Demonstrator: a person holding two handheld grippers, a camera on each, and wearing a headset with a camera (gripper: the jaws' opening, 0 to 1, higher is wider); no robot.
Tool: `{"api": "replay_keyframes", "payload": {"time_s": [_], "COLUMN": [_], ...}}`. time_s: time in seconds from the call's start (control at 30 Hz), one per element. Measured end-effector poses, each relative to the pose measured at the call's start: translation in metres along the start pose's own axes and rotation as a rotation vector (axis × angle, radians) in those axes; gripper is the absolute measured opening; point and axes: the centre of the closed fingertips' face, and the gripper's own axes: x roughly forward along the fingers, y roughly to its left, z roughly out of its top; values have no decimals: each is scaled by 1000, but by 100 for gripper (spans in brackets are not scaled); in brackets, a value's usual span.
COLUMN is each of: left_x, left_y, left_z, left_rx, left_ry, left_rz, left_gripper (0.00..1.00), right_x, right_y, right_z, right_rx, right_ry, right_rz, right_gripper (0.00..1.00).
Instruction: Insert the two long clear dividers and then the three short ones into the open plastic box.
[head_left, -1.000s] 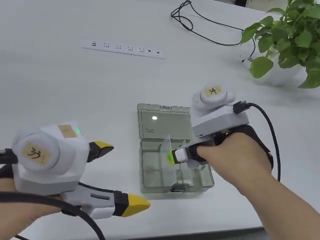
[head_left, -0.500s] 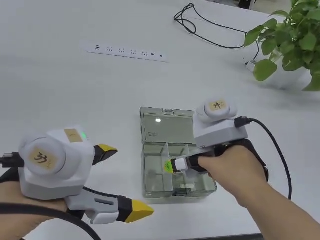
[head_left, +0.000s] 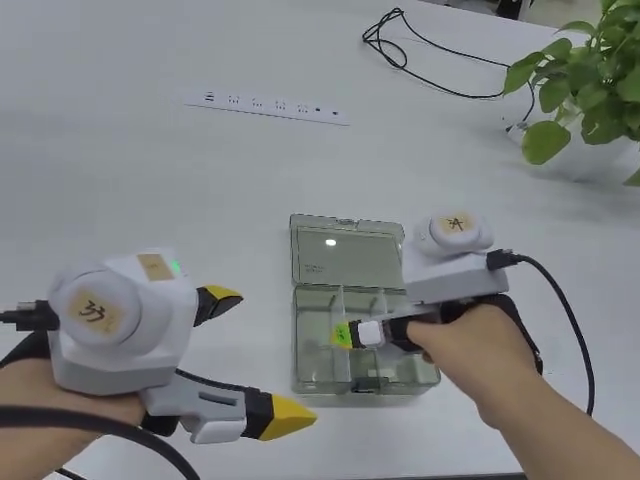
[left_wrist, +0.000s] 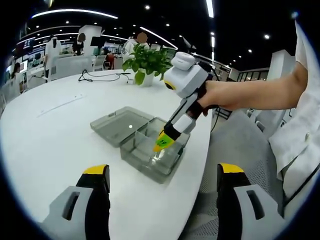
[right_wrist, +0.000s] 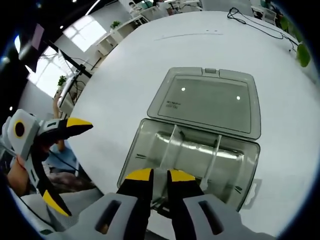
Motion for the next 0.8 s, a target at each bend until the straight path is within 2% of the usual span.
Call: {"api": "replay_keyframes", "payload": {"time_s": [0.27, 0.63, 0.8], "left_x": [-6, -15, -19], "left_y": [-3, -8, -12], "left_z": [1, 6, 9], "left_rx": [-7, -22, -31], "left_ry": [-2, -9, -16], "left_rz": [30, 87, 121], "left_gripper": [90, 90, 90], "right_x": [-5, -28, -39], "right_y": [4, 12, 21], "right_z": [1, 15, 19], "right_rx": [7, -24, -42], "right_ry": [-29, -105, -131], "right_rz": [38, 105, 160], "right_gripper": [15, 22, 25]}}
